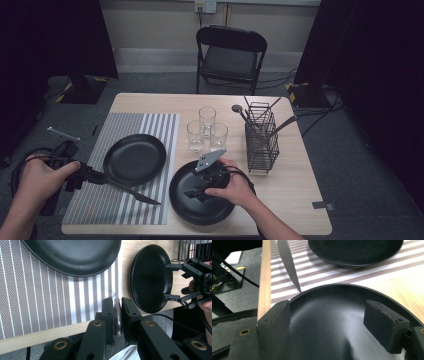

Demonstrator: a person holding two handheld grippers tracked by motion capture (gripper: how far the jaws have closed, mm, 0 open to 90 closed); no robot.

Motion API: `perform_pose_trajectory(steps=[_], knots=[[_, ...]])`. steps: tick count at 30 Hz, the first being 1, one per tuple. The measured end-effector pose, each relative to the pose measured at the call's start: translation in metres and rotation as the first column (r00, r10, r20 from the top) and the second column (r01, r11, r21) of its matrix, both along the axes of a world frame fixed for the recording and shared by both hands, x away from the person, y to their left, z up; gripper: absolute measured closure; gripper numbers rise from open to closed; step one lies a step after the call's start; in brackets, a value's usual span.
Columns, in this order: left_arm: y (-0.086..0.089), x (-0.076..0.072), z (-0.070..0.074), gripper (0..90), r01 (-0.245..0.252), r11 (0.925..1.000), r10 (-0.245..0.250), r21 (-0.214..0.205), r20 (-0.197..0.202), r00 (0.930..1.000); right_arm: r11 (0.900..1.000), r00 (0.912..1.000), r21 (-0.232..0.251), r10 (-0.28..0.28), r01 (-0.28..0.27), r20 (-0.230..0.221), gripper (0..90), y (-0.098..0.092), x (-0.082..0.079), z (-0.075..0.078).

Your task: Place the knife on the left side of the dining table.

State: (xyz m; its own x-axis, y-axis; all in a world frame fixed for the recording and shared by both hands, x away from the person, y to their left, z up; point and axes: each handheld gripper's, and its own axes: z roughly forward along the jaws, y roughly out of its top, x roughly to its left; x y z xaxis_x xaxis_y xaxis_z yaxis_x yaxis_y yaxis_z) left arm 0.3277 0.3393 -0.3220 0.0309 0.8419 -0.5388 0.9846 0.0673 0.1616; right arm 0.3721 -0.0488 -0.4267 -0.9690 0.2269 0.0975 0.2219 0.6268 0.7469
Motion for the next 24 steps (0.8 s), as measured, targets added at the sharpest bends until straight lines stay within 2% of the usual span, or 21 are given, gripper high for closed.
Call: perform_pose_trajectory(steps=[7, 8, 9, 11, 13, 24], knots=[[0.0, 0.0, 0.0, 81.0, 0.001, 0.9999, -0.001, -0.01, -0.004, 1.0, 0.9996, 0.9996, -0.003, 0.028, -0.028, -0.002, 20.9, 0.012, -0.002, -0.001], [-0.001, 0.0, -0.001, 81.0, -0.016, 0.9998, 0.016, -0.016, -0.002, 0.9999, 0.9995, 0.9995, -0.001, 0.03, -0.03, -0.003, 20.9, 0.013, -0.003, -0.002], [0.0, 0.0, -0.001, 80.9, -0.016, 0.9999, 0.016, -0.004, 0.003, 0.9999, 0.9993, 0.9992, -0.001, 0.038, -0.038, -0.006, 21.0, 0.015, -0.003, -0.002], [0.0, -0.001, -0.002, 80.8, -0.025, 0.9994, 0.025, -0.023, -0.003, 0.9997, 0.999, 0.999, -0.006, 0.044, -0.044, -0.002, 21.5, 0.018, -0.004, -0.002], [0.0, -0.001, -0.002, 80.6, -0.03, 0.9993, 0.029, -0.022, -0.007, 0.9995, 0.9989, 0.9989, -0.004, 0.046, -0.046, -0.006, 21.6, 0.021, -0.004, -0.003], [0.0, -0.001, -0.002, 80.7, -0.024, 0.9995, 0.024, -0.021, -0.006, 0.9997, 0.9979, 0.9979, 0.016, 0.064, -0.063, -0.009, 22.6, 0.038, -0.004, -0.001]])
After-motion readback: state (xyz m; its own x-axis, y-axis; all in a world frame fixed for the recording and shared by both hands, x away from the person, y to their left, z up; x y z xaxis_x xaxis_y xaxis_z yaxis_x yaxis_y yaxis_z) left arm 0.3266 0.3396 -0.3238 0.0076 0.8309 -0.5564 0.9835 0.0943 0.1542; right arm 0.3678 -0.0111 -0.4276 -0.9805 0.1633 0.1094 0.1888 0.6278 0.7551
